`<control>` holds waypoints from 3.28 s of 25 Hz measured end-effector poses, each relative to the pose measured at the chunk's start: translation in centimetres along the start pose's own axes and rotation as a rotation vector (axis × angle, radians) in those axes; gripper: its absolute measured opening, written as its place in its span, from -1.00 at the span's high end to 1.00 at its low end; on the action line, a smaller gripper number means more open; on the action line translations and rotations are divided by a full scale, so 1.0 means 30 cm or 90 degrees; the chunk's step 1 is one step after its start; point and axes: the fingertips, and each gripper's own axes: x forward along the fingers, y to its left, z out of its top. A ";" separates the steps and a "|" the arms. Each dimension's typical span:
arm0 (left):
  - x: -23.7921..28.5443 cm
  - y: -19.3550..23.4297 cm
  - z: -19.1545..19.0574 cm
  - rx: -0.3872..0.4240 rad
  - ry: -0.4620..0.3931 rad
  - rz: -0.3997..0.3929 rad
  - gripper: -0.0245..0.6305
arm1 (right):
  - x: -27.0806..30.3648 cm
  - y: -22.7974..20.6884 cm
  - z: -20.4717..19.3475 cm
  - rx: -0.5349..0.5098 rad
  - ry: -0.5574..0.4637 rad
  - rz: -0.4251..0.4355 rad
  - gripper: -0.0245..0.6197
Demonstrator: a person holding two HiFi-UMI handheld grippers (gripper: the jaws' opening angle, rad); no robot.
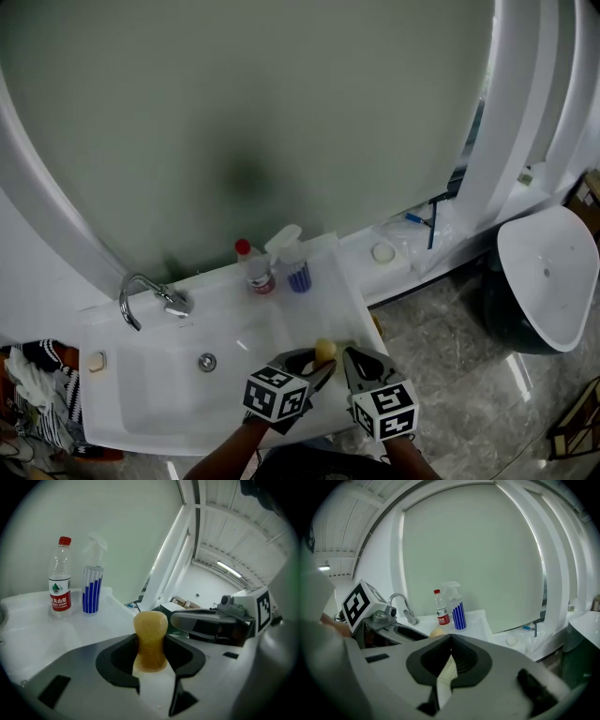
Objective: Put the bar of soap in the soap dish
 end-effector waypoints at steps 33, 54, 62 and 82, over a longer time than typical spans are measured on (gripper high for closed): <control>0.213 0.028 -0.126 0.360 0.313 -0.045 0.36 | 0.030 -0.143 -0.050 0.033 0.021 -0.061 0.89; 0.265 0.024 -0.162 0.484 0.462 -0.062 0.36 | -0.020 -0.236 -0.073 0.058 0.020 -0.094 0.89; 0.265 0.025 -0.182 0.517 0.513 -0.058 0.36 | -0.029 -0.243 -0.072 0.064 0.015 -0.094 0.89; 0.261 0.028 -0.195 0.555 0.507 -0.077 0.35 | -0.041 -0.241 -0.085 0.072 0.009 -0.098 0.89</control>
